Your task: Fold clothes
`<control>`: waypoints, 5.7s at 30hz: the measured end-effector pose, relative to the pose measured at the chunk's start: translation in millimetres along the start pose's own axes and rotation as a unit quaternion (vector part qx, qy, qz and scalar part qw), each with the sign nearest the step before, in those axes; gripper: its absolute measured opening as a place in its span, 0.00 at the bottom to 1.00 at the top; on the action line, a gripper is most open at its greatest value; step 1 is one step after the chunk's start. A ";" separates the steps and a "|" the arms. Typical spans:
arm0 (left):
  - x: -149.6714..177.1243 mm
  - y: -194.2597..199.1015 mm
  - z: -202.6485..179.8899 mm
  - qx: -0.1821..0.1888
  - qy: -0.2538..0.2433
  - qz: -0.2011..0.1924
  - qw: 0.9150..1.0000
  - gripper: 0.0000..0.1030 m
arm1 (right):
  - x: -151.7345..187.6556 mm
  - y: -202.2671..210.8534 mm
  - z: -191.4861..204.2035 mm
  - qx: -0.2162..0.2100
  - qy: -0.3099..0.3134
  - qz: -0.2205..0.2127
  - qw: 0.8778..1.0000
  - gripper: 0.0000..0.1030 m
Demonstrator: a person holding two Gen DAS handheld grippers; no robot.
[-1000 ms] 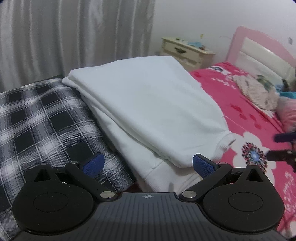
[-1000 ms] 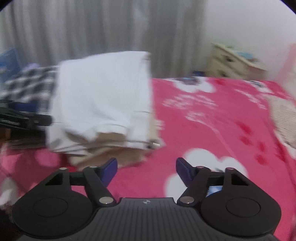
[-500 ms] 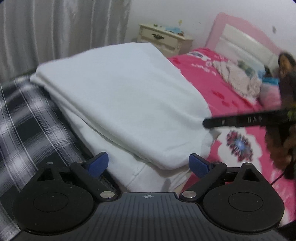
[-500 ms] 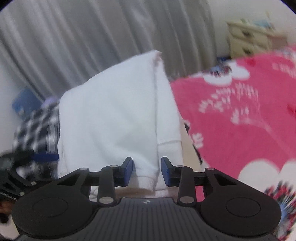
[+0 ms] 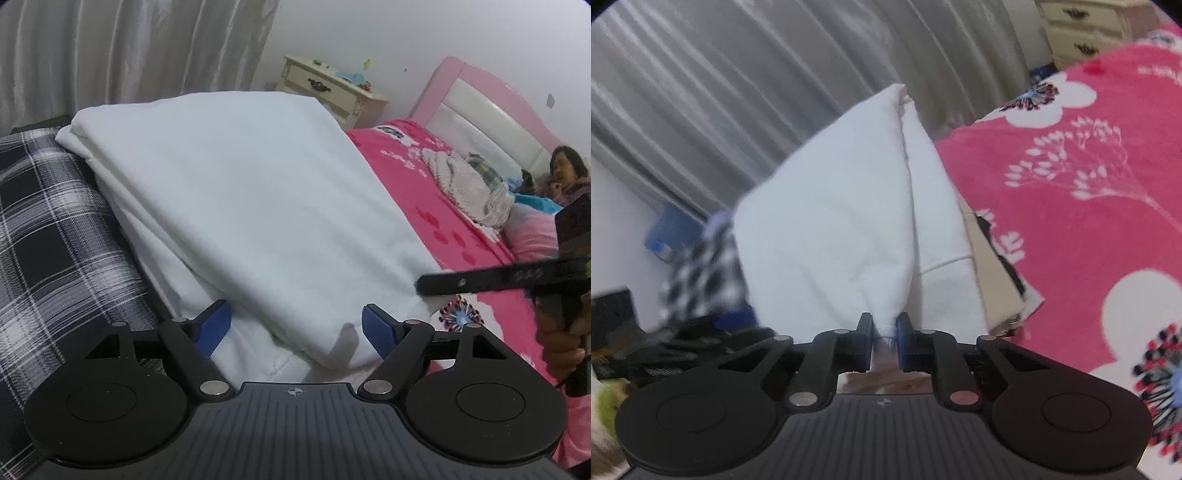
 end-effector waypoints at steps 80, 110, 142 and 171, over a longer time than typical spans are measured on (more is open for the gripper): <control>-111.4 -3.8 -64.4 0.017 -0.156 -0.008 0.988 0.99 | 45.3 94.8 16.8 0.183 0.064 -0.108 0.975 0.56; -110.2 -62.3 30.2 -0.034 -0.107 0.018 0.993 0.99 | -164.1 -27.1 -18.4 0.065 0.180 -0.207 0.960 0.54; -97.4 -76.8 33.8 -0.061 -0.131 -0.017 0.989 1.00 | -199.5 -149.7 -179.9 -0.180 -0.207 -0.183 0.944 0.59; -49.5 -32.2 27.8 0.026 -0.045 -0.029 0.998 1.00 | -127.1 -68.3 33.6 0.027 0.346 -0.131 0.929 0.33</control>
Point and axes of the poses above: each gripper's, at about its wrist camera, not at the fingertips, and y roughly against the way its jaws point, z to its left, x to its underside, the point moved 7 cm from there along -y, roughly the way its jaws point, and after that the axes turned 5 degrees about y, right-handed, at the moved point
